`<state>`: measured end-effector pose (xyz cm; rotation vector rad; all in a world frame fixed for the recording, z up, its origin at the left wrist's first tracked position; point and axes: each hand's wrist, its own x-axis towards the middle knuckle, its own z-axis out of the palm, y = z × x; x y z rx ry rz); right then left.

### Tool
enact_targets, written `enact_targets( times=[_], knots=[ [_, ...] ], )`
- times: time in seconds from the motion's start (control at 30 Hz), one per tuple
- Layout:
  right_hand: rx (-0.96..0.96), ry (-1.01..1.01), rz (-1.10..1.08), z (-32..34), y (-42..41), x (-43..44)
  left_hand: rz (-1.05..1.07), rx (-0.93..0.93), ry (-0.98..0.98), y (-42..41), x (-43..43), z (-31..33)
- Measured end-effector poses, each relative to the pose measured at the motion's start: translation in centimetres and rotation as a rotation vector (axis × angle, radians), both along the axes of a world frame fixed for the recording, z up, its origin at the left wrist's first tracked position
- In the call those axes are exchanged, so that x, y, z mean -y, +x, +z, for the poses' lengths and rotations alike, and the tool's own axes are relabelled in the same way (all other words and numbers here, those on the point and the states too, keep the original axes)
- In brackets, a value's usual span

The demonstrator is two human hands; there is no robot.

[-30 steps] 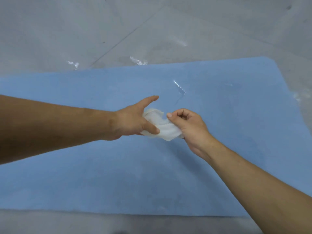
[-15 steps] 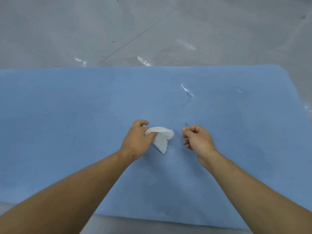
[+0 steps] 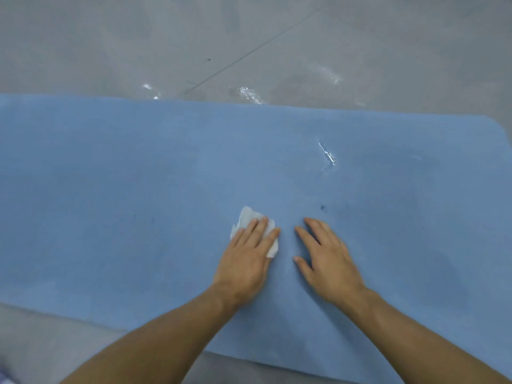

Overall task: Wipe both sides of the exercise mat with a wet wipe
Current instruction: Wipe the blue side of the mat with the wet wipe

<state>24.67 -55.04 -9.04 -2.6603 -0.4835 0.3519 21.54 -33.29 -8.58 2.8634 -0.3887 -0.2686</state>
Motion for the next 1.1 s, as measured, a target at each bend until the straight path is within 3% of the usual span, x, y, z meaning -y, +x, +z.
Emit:
enact_targets(
  times=[0.13,0.27,0.4,0.53,0.6,0.77,0.87,1.03,1.1],
  knots=[
    [0.148,-0.043,0.105,-1.4,-1.5,2.7,-0.19,0.03,0.016,-3.5,1.7,-1.2],
    [0.219,-0.127,0.18,-1.5,-2.0,5.9,-0.268,0.057,0.07,-1.8,-1.4,-1.7],
    [0.227,-0.158,0.163,-2.0,-2.2,7.2,-0.052,0.002,0.035,0.3,-3.1,-1.8],
    [0.248,-0.186,-0.02,-2.1,-2.0,8.8,0.288,-0.026,-0.028,4.4,-2.6,-1.5],
    [0.241,-0.19,-0.091,-2.1,-1.7,9.9,0.334,-0.035,-0.009,6.3,-1.8,-1.2],
    [0.25,-0.179,-0.099,-2.1,-1.7,10.4,-0.01,0.001,0.017,5.0,4.5,-1.1],
    [0.255,-0.159,-0.116,-2.1,-1.7,10.4,-0.058,0.023,0.017,3.4,7.2,-1.7],
    [0.271,-0.14,-0.114,-2.1,-1.6,10.5,-0.303,0.003,0.106,6.3,2.7,-1.6],
    [0.274,-0.146,-0.113,-2.1,-1.6,10.6,-0.257,-0.001,0.108,8.4,-0.5,-1.7]
  ],
)
